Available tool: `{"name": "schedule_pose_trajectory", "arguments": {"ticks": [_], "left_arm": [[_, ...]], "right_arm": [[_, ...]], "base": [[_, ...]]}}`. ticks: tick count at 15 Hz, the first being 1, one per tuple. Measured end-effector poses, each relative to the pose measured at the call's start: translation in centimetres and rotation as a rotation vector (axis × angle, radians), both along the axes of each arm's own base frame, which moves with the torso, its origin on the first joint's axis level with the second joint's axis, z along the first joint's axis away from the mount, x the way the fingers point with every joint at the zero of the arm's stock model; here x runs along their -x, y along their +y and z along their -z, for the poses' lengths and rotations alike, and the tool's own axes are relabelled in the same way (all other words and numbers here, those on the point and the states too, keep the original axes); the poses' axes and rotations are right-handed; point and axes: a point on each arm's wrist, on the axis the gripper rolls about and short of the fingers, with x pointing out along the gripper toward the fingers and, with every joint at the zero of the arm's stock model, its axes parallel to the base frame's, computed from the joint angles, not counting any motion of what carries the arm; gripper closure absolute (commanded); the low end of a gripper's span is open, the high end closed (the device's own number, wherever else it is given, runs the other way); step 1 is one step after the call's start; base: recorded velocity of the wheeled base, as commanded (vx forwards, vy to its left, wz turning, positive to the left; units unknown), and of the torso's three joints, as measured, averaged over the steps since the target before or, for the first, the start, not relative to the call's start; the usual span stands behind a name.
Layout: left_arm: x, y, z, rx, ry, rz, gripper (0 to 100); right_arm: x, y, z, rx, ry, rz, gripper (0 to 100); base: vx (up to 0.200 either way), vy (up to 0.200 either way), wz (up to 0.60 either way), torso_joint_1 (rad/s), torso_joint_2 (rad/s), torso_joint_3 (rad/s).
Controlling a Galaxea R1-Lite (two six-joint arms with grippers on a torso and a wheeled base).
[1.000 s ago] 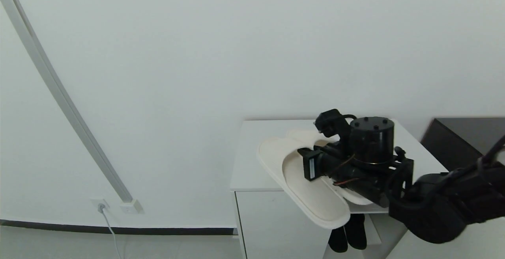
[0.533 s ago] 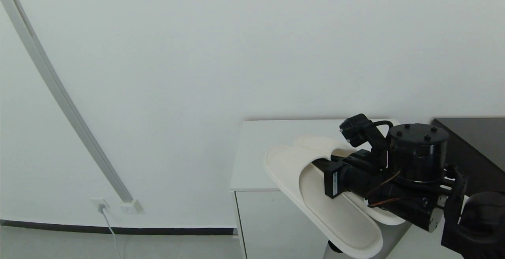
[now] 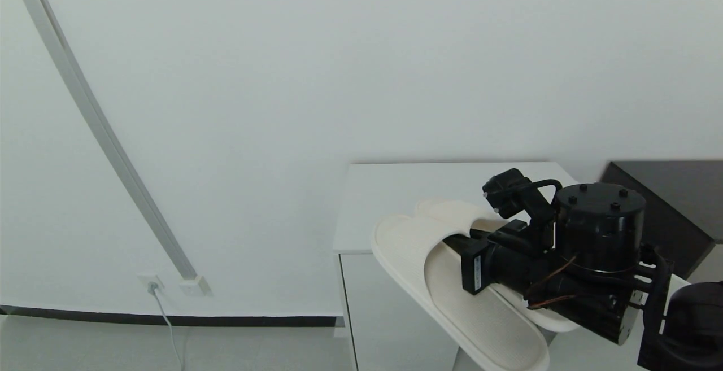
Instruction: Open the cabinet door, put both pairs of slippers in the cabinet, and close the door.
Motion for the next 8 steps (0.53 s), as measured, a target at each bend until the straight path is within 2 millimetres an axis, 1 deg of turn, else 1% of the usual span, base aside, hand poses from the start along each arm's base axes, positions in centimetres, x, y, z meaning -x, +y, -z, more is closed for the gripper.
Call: {"name": "schedule_pose_trajectory", "arguments": {"ticks": [2, 8], "left_arm": [[0.0, 0.0, 0.0, 0.0, 0.0, 0.0, 100], [0.0, 0.0, 0.01, 0.002, 0.001, 0.0, 100]], "right_arm": [[-0.02, -0.03, -0.03, 0.0, -0.002, 0.005, 100], [0.04, -0.06, 0.1, 0.007, -0.001, 0.002, 100]], "base": [[-0.2, 0.0, 0.0, -0.005, 0.0, 0.002], [0.0, 0.0, 0.0, 0.0, 0.0, 0.0]]}}
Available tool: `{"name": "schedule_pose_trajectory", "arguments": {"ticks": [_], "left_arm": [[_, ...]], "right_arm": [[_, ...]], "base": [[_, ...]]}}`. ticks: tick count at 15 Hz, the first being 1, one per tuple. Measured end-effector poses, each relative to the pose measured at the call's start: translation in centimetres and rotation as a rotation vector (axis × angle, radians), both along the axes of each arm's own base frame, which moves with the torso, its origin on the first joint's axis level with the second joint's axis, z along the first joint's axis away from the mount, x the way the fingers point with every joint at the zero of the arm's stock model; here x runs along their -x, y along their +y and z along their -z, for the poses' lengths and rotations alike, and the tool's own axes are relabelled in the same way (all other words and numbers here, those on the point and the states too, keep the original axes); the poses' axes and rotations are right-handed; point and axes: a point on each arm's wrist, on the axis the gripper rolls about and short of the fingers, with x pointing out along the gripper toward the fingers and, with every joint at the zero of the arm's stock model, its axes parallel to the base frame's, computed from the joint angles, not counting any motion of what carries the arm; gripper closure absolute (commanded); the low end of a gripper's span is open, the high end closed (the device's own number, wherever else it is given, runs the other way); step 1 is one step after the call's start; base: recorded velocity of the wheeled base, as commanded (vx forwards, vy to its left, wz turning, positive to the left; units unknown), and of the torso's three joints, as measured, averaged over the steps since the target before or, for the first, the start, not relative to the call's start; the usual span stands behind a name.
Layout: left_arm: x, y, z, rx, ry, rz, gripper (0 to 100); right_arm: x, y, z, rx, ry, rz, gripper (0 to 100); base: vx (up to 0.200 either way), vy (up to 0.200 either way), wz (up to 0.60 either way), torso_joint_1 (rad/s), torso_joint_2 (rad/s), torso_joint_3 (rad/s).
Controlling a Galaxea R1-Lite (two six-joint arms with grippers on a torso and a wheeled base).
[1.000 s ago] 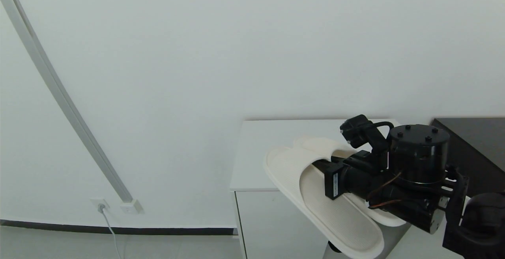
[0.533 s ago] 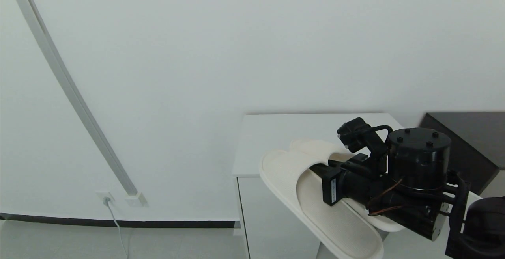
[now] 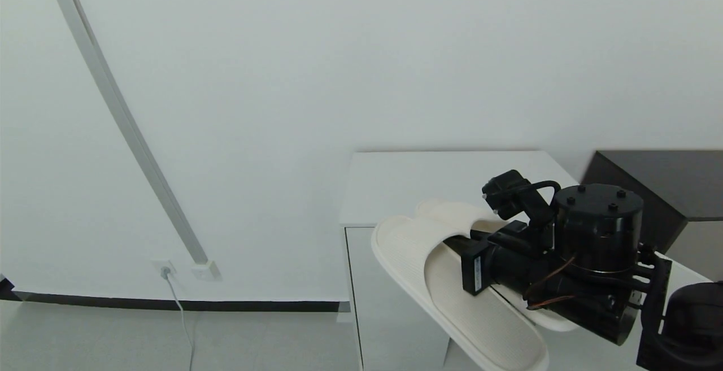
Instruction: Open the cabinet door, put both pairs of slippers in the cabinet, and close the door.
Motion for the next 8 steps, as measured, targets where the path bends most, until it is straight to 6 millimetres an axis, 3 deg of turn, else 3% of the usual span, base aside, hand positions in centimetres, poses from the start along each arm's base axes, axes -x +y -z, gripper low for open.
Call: {"name": "schedule_pose_trajectory", "arguments": {"ticks": [8], "left_arm": [[0.0, 0.0, 0.0, 0.0, 0.0, 0.0, 100]], "right_arm": [[-0.08, 0.12, 0.36, 0.009, 0.006, 0.0, 100]], "base": [[0.0, 0.0, 0.0, 0.0, 0.0, 0.0]]}}
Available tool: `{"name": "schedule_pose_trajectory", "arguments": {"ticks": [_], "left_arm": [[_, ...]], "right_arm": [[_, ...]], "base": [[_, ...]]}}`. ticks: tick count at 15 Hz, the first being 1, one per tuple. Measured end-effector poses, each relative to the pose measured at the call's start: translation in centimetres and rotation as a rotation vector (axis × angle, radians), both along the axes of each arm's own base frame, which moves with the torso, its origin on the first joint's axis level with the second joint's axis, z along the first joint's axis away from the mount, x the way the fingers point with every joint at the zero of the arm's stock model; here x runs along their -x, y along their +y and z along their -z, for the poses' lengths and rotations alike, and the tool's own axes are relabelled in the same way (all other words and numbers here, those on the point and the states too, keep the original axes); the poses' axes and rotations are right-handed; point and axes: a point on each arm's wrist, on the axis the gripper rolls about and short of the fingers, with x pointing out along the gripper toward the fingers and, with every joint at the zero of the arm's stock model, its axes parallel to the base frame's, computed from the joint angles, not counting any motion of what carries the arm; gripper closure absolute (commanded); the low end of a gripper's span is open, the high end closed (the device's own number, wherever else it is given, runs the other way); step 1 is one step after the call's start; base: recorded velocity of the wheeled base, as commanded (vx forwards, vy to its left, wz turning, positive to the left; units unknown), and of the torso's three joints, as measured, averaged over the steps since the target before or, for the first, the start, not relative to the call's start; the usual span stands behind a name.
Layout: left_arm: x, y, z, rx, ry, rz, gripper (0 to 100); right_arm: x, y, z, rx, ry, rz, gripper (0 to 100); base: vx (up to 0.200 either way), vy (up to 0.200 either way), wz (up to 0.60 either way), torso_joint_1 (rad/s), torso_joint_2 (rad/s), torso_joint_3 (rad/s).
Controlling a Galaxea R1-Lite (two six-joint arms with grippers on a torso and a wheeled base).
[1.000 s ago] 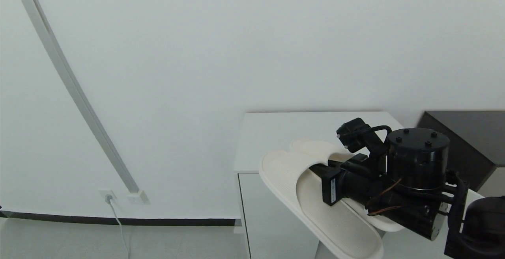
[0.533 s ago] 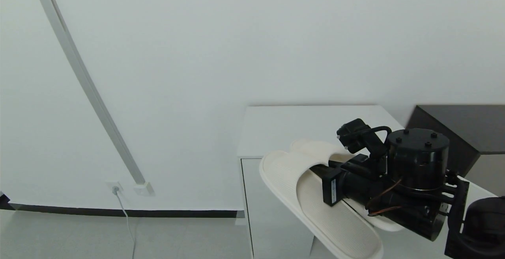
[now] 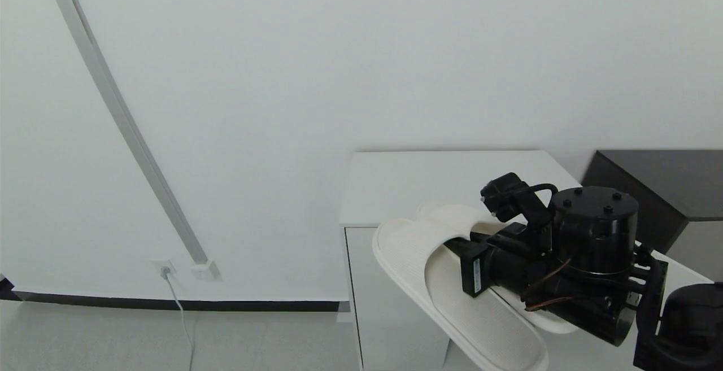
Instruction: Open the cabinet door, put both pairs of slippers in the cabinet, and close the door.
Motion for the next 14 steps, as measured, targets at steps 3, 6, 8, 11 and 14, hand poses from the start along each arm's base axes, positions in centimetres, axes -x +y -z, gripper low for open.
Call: {"name": "schedule_pose_trajectory", "arguments": {"ticks": [3, 6, 8, 11, 14], "left_arm": [[0.0, 0.0, 0.0, 0.0, 0.0, -0.001, 100], [0.0, 0.0, 0.0, 0.0, 0.0, -0.001, 100], [0.0, 0.0, 0.01, 0.0, 0.001, -0.001, 100], [0.0, 0.0, 0.0, 0.0, 0.0, 0.0, 100], [0.0, 0.0, 0.0, -0.001, 0.0, -0.001, 100]], "right_arm": [[-0.04, 0.0, 0.05, 0.001, 0.001, 0.001, 100], [-0.03, 0.02, 0.04, 0.0, 0.0, 0.0, 100], [-0.02, 0.06, 0.04, 0.0, -0.001, -0.002, 100], [-0.07, 0.1, -0.07, -0.003, -0.004, -0.001, 100], [-0.12, 0.07, -0.08, -0.003, -0.004, 0.001, 100]], "base": [[0.0, 0.0, 0.0, 0.0, 0.0, 0.0], [0.0, -0.2, 0.0, 0.001, 0.0, 0.002], [0.0, -0.2, 0.0, 0.007, 0.0, 0.0], [0.0, -0.2, 0.0, 0.005, 0.01, -0.001], [0.0, -0.2, 0.0, 0.001, 0.0, 0.001]]}}
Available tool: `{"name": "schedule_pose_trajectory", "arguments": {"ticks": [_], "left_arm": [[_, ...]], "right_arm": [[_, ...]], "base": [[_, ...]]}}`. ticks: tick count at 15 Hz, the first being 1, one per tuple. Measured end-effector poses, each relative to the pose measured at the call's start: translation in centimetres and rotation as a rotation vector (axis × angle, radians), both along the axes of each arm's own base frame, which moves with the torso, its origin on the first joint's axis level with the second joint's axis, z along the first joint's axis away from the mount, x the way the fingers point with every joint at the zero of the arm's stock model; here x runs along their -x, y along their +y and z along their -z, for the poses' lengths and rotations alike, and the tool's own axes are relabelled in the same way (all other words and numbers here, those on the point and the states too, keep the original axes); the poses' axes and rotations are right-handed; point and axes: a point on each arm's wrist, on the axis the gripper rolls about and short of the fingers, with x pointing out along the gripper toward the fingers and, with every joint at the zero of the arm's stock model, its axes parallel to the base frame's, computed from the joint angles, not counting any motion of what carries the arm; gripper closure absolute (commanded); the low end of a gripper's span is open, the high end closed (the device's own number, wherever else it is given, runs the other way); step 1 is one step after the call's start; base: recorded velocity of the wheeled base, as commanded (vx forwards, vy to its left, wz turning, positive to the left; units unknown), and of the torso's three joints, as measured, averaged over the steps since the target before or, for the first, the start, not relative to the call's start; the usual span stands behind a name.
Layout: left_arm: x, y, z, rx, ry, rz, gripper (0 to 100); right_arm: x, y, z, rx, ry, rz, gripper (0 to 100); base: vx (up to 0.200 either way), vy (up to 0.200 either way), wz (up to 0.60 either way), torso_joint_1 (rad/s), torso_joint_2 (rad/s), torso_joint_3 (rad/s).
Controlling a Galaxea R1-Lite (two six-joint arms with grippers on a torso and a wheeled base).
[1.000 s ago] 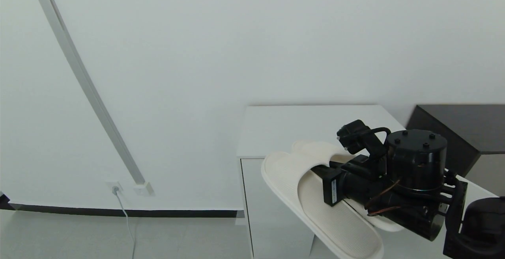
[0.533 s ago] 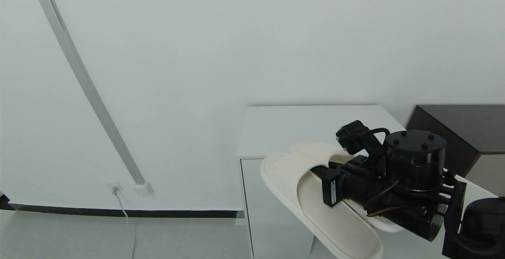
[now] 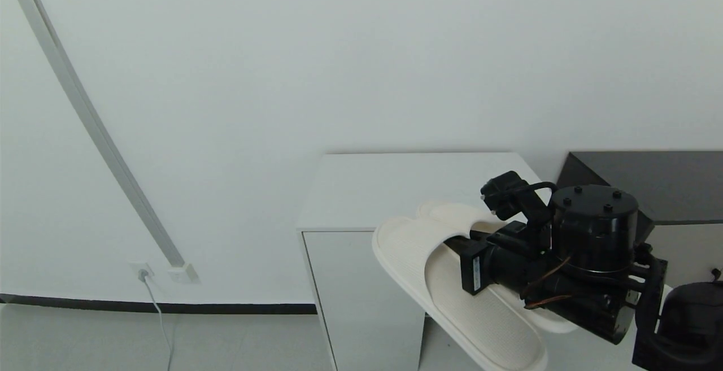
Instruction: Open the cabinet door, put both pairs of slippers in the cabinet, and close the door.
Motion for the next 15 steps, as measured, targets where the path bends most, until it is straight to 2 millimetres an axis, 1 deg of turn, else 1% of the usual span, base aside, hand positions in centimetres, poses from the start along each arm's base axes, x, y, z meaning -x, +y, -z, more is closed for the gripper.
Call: {"name": "schedule_pose_trajectory", "arguments": {"ticks": [7, 15], "left_arm": [[0.0, 0.0, 0.02, 0.0, 0.001, 0.0, 100], [0.0, 0.0, 0.0, 0.001, 0.0, 0.0, 100]], "right_arm": [[0.07, -0.22, 0.36, 0.009, 0.011, 0.003, 100], [-0.05, -0.78, 0.86, 0.024, 0.021, 0.021, 100]], "base": [[0.0, -0.2, 0.0, 0.004, 0.0, 0.0], [0.0, 0.0, 0.0, 0.0, 0.0, 0.0]]}}
